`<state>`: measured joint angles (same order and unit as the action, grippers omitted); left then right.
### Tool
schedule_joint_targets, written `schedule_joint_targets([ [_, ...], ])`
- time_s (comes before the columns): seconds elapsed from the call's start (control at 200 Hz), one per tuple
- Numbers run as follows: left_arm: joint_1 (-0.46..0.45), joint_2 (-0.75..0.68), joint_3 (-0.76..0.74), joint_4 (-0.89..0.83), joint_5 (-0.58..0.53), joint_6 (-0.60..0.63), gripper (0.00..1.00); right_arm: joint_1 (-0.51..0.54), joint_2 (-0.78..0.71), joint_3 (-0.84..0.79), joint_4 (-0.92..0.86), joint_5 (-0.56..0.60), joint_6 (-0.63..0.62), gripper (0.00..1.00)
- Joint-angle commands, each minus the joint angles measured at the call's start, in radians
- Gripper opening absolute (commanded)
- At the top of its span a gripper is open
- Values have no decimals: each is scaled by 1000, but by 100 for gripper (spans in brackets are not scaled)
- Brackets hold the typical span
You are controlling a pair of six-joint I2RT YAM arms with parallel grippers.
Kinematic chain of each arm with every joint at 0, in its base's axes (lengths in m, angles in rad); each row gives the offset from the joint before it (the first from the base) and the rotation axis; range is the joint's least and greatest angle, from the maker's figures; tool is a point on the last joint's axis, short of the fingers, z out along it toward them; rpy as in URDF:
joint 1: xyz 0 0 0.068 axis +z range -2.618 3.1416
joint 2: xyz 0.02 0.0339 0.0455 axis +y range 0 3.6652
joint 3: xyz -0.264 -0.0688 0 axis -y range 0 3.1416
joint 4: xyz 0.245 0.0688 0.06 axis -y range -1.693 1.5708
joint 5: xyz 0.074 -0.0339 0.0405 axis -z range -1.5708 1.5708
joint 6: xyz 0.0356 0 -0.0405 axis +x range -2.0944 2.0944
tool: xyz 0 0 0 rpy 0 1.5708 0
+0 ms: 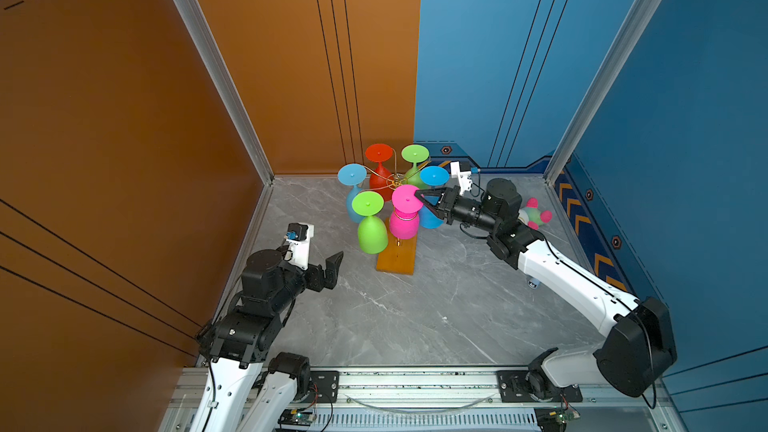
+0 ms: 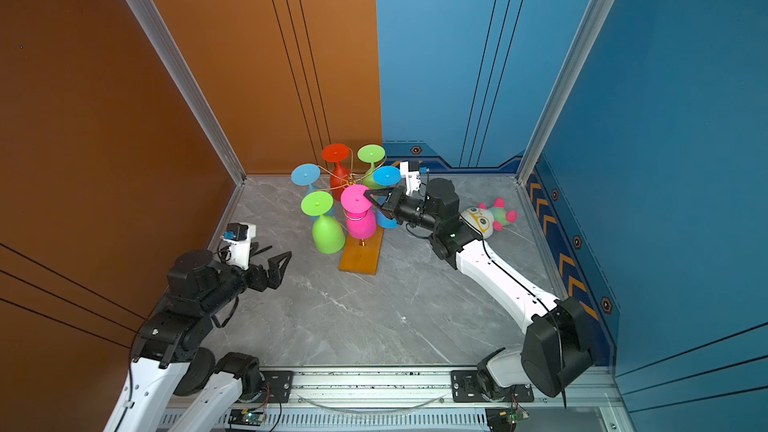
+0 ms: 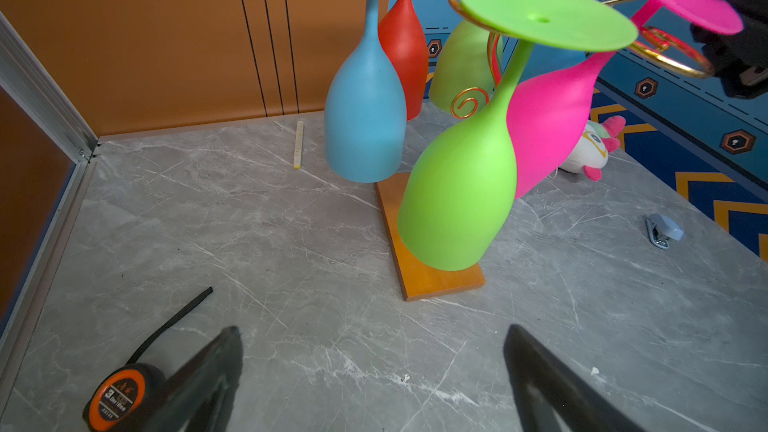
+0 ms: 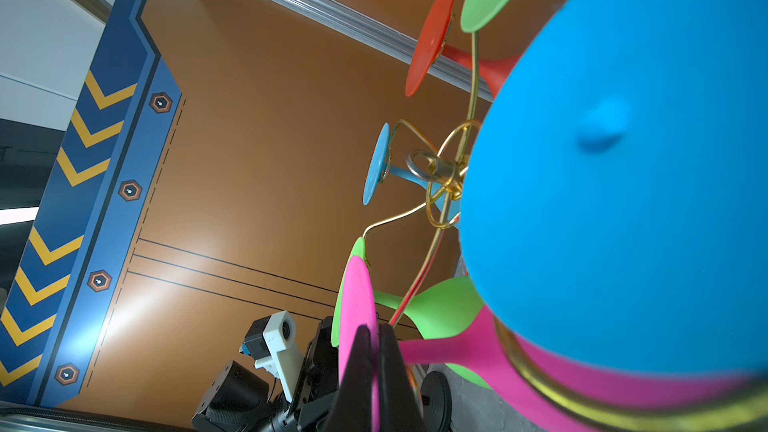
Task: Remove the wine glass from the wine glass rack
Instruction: 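Lift the magenta glass off its rack hook with the right gripper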
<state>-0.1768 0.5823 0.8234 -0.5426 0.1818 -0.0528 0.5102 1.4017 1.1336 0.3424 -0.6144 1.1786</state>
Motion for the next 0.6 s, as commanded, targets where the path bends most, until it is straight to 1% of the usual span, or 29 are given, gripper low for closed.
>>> schedule_joint_targets([
  [0.0, 8, -8, -15, 12, 20, -2, 98, -15, -52, -16, 66, 37, 1, 0],
  [0.476, 9, -11, -15, 15, 27, -1, 98, -33, -132, -76, 50, 28, 7, 0],
  [0.596, 8, -24, -16, 15, 52, -20, 98, -36, -167, -96, 25, 26, -7, 0],
])
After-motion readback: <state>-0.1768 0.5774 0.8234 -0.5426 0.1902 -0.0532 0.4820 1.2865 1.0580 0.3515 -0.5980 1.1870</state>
